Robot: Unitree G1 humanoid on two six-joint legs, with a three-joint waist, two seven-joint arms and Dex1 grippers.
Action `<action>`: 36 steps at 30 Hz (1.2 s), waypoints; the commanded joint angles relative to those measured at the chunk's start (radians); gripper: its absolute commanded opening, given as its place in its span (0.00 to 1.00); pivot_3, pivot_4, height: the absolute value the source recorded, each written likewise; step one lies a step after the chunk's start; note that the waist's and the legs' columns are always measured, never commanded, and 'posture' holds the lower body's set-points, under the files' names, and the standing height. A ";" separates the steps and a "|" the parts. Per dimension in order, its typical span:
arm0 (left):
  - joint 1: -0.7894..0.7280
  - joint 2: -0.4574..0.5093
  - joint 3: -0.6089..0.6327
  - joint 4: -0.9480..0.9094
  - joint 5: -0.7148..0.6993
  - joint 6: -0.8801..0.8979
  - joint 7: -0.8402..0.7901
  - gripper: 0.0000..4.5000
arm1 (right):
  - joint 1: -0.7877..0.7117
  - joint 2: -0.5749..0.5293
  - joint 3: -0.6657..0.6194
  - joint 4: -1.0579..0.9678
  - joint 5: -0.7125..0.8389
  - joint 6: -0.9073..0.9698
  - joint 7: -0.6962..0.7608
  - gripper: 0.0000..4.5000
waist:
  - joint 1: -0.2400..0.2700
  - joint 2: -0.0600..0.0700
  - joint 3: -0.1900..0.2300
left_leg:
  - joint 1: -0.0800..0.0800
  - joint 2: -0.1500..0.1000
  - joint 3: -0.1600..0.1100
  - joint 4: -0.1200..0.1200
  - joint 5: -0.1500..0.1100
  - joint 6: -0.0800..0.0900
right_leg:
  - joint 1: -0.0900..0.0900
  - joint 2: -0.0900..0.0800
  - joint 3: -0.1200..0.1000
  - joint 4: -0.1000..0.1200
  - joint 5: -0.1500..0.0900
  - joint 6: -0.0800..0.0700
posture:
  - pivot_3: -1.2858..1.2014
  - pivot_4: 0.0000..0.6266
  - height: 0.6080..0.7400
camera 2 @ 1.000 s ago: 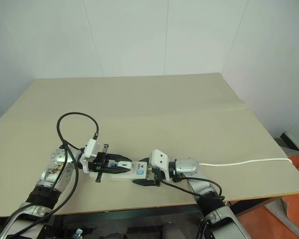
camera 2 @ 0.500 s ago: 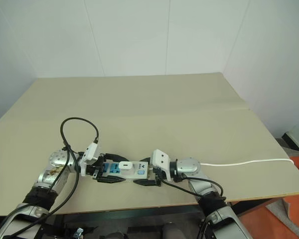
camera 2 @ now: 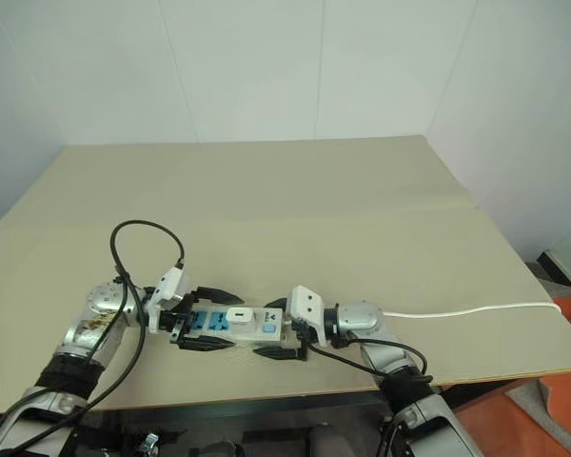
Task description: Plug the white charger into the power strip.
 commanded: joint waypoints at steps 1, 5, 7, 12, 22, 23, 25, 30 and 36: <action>-0.014 0.044 0.054 -0.090 -0.053 0.038 -0.010 1.00 | 0.059 -0.072 -0.029 -0.065 0.018 0.047 0.017 0.99 | 0.008 0.001 0.000 | -0.005 0.000 0.000 0.001 0.000 0.000 | -0.005 0.000 0.000 0.000 0.001 0.001 | 0.52 0.24 1.00; 0.014 0.087 0.090 -0.155 -0.084 0.070 -0.008 1.00 | 0.115 -0.169 -0.090 -0.208 0.072 0.101 0.014 0.99 | 0.030 0.001 0.002 | -0.017 -0.002 -0.001 0.004 0.000 0.000 | -0.013 -0.002 -0.001 -0.001 0.002 0.003 | 0.52 0.24 1.00; 0.031 0.107 0.111 -0.179 -0.094 0.079 -0.001 1.00 | 0.148 -0.219 -0.125 -0.274 0.097 0.121 0.010 0.99 | 0.034 0.000 0.006 | -0.019 -0.003 0.000 0.005 0.000 0.000 | -0.014 -0.003 -0.001 -0.002 0.002 0.004 | 0.52 0.24 1.00; 0.095 0.177 0.176 -0.228 -0.106 0.098 0.012 1.00 | 0.233 -0.341 -0.247 -0.428 0.178 0.193 -0.003 0.99 | 0.029 0.000 0.017 | -0.020 -0.003 0.000 0.005 0.000 0.000 | -0.016 -0.004 -0.001 -0.001 0.002 0.005 | 0.52 0.24 1.00; 0.236 0.323 0.352 -0.256 -0.112 0.087 0.061 1.00 | 0.406 -0.534 -0.496 -0.509 0.304 0.261 0.033 0.99 | 0.024 0.000 0.022 | -0.025 -0.002 0.001 0.006 0.000 0.000 | -0.022 -0.004 -0.001 0.000 0.002 0.005 | 0.52 0.24 1.00; 0.262 0.333 0.373 -0.269 -0.115 0.096 0.068 1.00 | 0.424 -0.548 -0.518 -0.515 0.315 0.264 0.037 0.99 | 0.023 0.000 0.022 | -0.025 -0.002 0.001 0.006 0.000 0.000 | -0.022 -0.004 -0.001 0.000 0.002 0.005 | 0.52 0.24 1.00; 0.310 0.346 0.405 -0.298 -0.126 0.115 0.080 1.00 | 0.451 -0.564 -0.548 -0.524 0.331 0.272 0.042 0.99 | 0.023 0.000 0.022 | -0.025 -0.002 0.001 0.006 0.000 0.000 | -0.022 -0.004 -0.001 0.000 0.002 0.005 | 0.52 0.24 1.00; 0.423 0.371 0.469 -0.377 -0.149 0.158 0.091 1.00 | 0.488 -0.585 -0.589 -0.540 0.347 0.280 0.041 0.99 | 0.022 0.000 0.023 | -0.025 -0.002 0.002 0.006 0.000 0.000 | -0.022 -0.004 -0.001 0.001 0.002 0.005 | 0.52 0.24 1.00; 0.450 0.394 0.498 -0.378 -0.152 0.160 0.084 1.00 | 0.490 -0.595 -0.599 -0.556 0.359 0.299 0.043 0.99 | 0.024 0.000 0.023 | -0.025 -0.002 0.002 0.007 0.000 0.000 | -0.022 -0.004 -0.001 0.001 0.002 0.005 | 0.52 0.24 1.00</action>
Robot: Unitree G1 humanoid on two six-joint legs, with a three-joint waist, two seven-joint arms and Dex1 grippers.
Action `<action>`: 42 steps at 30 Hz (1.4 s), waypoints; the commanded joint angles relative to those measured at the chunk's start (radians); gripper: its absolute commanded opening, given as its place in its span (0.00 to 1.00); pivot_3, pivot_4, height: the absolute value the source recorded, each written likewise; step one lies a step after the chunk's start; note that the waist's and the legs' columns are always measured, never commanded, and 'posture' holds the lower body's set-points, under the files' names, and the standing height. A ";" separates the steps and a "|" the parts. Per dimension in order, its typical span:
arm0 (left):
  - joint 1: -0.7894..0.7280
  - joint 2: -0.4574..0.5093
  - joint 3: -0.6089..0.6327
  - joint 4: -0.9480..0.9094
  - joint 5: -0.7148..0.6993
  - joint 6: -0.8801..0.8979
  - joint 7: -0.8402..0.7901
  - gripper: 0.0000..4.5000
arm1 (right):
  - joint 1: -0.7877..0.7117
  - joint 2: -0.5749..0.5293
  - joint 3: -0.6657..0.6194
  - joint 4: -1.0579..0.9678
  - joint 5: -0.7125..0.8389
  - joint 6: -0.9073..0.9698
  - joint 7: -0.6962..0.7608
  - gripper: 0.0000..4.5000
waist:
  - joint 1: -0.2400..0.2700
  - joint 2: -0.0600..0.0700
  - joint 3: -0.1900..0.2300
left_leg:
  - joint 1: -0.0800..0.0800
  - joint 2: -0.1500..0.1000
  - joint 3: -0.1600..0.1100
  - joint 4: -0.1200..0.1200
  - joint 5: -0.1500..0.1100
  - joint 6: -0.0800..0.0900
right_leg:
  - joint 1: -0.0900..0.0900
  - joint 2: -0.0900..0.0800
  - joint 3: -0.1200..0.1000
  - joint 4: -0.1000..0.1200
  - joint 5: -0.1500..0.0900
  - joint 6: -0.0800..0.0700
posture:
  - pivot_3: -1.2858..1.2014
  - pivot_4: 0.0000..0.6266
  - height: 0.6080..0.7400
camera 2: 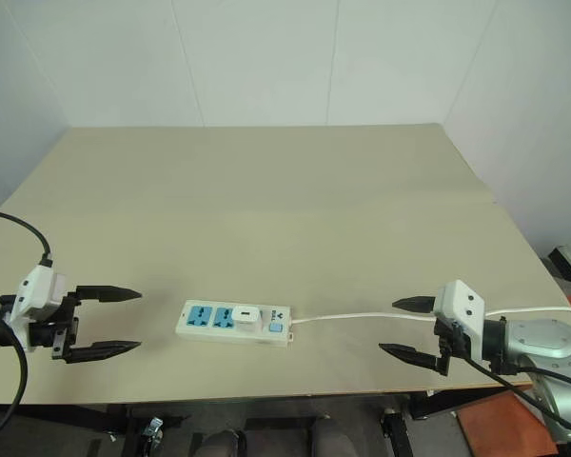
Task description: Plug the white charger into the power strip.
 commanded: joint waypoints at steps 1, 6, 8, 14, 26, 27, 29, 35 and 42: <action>0.005 0.021 0.037 -0.017 -0.014 -0.003 0.000 1.00 | 0.004 -0.018 -0.040 -0.039 0.025 0.011 0.001 0.99 | 0.001 0.000 0.000 | 0.000 0.000 0.000 0.000 0.000 0.000 | 0.000 0.000 0.000 0.000 0.000 0.000 | 0.52 0.24 1.00; 0.000 0.014 0.034 -0.022 -0.025 0.004 0.002 1.00 | 0.019 -0.016 -0.044 -0.060 0.031 0.016 -0.011 0.99 | 0.001 0.000 0.000 | 0.000 0.000 0.000 0.000 0.000 0.000 | 0.000 0.000 0.000 0.000 0.000 0.000 | 0.52 0.24 1.00; -0.001 0.014 0.031 -0.023 -0.030 0.005 0.000 1.00 | 0.023 -0.015 -0.046 -0.067 0.032 0.018 -0.016 0.99 | 0.001 0.000 0.000 | 0.000 0.000 0.000 0.000 0.000 0.000 | 0.000 0.000 0.000 0.001 0.000 0.000 | 0.52 0.24 1.00; 0.004 0.009 0.027 -0.032 -0.034 0.007 0.002 1.00 | 0.030 -0.012 -0.043 -0.075 0.032 0.018 -0.026 0.99 | -0.001 0.000 0.000 | 0.000 0.000 0.000 0.002 0.000 0.000 | 0.000 0.000 0.000 0.003 0.000 0.000 | 0.52 0.24 1.00; 0.013 -0.010 0.012 -0.063 -0.027 0.011 0.025 1.00 | 0.008 -0.005 -0.027 -0.060 0.012 -0.004 -0.030 0.99 | 0.001 0.000 0.000 | 0.000 0.000 0.000 0.004 0.000 0.000 | 0.000 0.000 0.000 0.004 0.000 0.000 | 0.52 0.24 1.00; 0.009 -0.009 0.005 -0.066 -0.023 0.016 0.031 1.00 | 0.006 -0.004 -0.028 -0.065 0.019 0.005 -0.034 0.99 | 0.001 0.000 0.000 | 0.000 0.000 0.000 0.004 0.000 0.000 | 0.000 0.000 0.000 0.004 0.000 0.000 | 0.52 0.24 1.00; 0.003 -0.007 -0.002 -0.067 -0.020 0.017 0.035 1.00 | 0.006 -0.004 -0.030 -0.070 0.022 0.012 -0.039 0.99 | 0.001 0.000 0.000 | 0.000 0.000 0.000 0.005 0.000 0.000 | 0.001 0.000 0.000 0.005 0.000 0.000 | 0.52 0.24 1.00; -0.024 0.006 -0.032 -0.054 0.000 0.017 0.049 1.00 | 0.019 0.000 -0.041 -0.078 0.023 0.004 -0.057 0.99 | 0.001 0.000 0.000 | 0.000 0.000 0.000 0.005 0.000 0.000 | 0.001 0.000 0.000 0.005 0.001 0.000 | 0.52 0.24 1.00; -0.038 0.010 -0.037 -0.036 0.001 0.015 0.036 1.00 | 0.030 0.001 -0.045 -0.081 0.020 -0.017 -0.056 0.99 | 0.000 0.000 0.000 | 0.000 0.000 0.000 0.006 0.000 0.000 | 0.001 0.000 0.000 0.005 0.001 0.000 | 0.52 0.24 1.00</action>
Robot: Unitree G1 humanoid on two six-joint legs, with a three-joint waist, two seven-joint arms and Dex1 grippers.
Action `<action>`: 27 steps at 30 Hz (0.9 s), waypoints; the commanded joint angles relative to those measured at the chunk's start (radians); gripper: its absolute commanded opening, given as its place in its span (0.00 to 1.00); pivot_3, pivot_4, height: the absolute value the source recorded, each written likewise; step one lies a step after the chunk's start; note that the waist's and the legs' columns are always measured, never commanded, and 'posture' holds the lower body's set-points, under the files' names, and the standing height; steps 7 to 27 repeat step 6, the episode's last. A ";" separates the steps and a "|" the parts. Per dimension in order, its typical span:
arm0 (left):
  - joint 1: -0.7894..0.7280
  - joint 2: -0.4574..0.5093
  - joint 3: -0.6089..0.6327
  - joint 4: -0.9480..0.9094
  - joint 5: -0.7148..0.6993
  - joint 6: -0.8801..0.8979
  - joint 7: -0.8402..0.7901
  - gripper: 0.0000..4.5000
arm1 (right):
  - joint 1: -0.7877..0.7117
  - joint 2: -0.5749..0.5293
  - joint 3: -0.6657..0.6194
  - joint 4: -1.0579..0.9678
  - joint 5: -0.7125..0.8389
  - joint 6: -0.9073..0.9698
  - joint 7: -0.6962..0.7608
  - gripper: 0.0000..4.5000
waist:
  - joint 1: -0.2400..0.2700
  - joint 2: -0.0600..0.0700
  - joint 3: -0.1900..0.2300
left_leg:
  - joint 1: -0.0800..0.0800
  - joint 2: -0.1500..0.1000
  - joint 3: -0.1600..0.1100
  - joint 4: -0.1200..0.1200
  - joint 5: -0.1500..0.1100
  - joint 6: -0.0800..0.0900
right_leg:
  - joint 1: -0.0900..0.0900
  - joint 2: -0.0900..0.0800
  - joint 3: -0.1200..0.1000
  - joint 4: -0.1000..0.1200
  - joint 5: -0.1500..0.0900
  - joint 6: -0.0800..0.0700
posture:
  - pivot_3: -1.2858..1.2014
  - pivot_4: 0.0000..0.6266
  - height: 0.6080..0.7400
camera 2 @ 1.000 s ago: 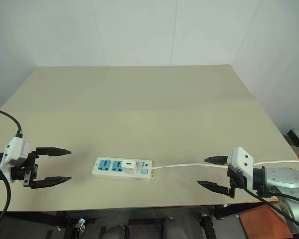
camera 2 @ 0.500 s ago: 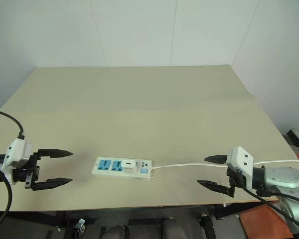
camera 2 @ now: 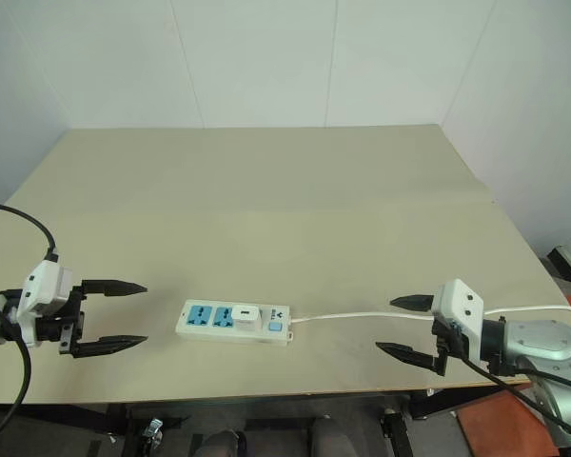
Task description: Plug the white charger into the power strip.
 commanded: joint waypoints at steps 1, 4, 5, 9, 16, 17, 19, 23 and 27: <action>-0.015 0.016 0.006 0.001 -0.001 -0.003 -0.002 1.00 | 0.001 -0.001 -0.044 -0.025 0.010 -0.028 0.000 0.99 | 0.000 0.000 0.000 | 0.000 0.000 0.000 0.000 0.000 0.000 | 0.000 0.000 0.000 0.000 0.000 0.000 | 0.52 0.24 1.00; -0.016 0.007 0.010 0.005 -0.002 -0.015 0.001 1.00 | -0.006 -0.006 -0.043 -0.017 0.013 -0.029 0.006 0.99 | 0.000 0.000 0.000 | 0.001 0.000 0.000 0.000 0.000 0.000 | 0.001 0.000 0.000 0.000 0.000 0.000 | 0.52 0.24 1.00; -0.013 -0.007 0.012 0.005 0.017 -0.052 0.019 1.00 | -0.008 -0.007 -0.044 -0.015 0.015 -0.029 0.007 0.99 | 0.000 0.000 0.000 | 0.001 0.000 0.000 0.000 0.000 0.000 | 0.001 0.000 0.000 0.000 0.000 0.000 | 0.52 0.24 1.00; -0.012 -0.009 0.006 0.004 0.041 -0.075 0.032 1.00 | -0.010 -0.008 -0.043 -0.014 0.014 -0.029 0.007 0.99 | 0.000 0.000 0.000 | 0.001 0.000 0.000 0.000 0.000 0.000 | 0.001 0.000 0.000 0.000 0.000 0.000 | 0.52 0.24 1.00; -0.012 -0.009 0.006 0.004 0.041 -0.075 0.032 1.00 | -0.010 -0.008 -0.043 -0.014 0.014 -0.029 0.007 0.99 | 0.000 0.000 0.000 | 0.001 0.000 0.000 0.000 0.000 0.000 | 0.001 0.000 0.000 0.000 0.000 0.000 | 0.52 0.24 1.00; -0.012 -0.009 0.006 0.004 0.041 -0.075 0.032 1.00 | -0.010 -0.008 -0.043 -0.014 0.014 -0.029 0.007 0.99 | 0.000 0.000 0.000 | 0.001 0.000 0.000 0.000 0.000 0.000 | 0.001 0.000 0.000 0.000 0.000 0.000 | 0.52 0.24 1.00; -0.012 -0.009 0.006 0.004 0.041 -0.075 0.032 1.00 | -0.010 -0.008 -0.043 -0.014 0.014 -0.029 0.007 0.99 | 0.000 0.000 0.000 | 0.001 0.000 0.000 0.000 0.000 0.000 | 0.001 0.000 0.000 0.000 0.000 0.000 | 0.52 0.24 1.00; -0.012 -0.009 0.006 0.004 0.041 -0.075 0.032 1.00 | -0.010 -0.008 -0.043 -0.014 0.014 -0.029 0.007 0.99 | 0.000 0.000 0.000 | 0.001 0.000 0.000 0.000 0.000 0.000 | 0.001 0.000 0.000 0.000 0.000 0.000 | 0.52 0.24 1.00; -0.012 -0.009 0.006 0.004 0.041 -0.075 0.032 1.00 | -0.010 -0.008 -0.043 -0.014 0.014 -0.029 0.007 0.99 | 0.000 0.000 0.000 | 0.001 0.000 0.000 0.000 0.000 0.000 | 0.001 0.000 0.000 0.000 0.000 0.000 | 0.52 0.24 1.00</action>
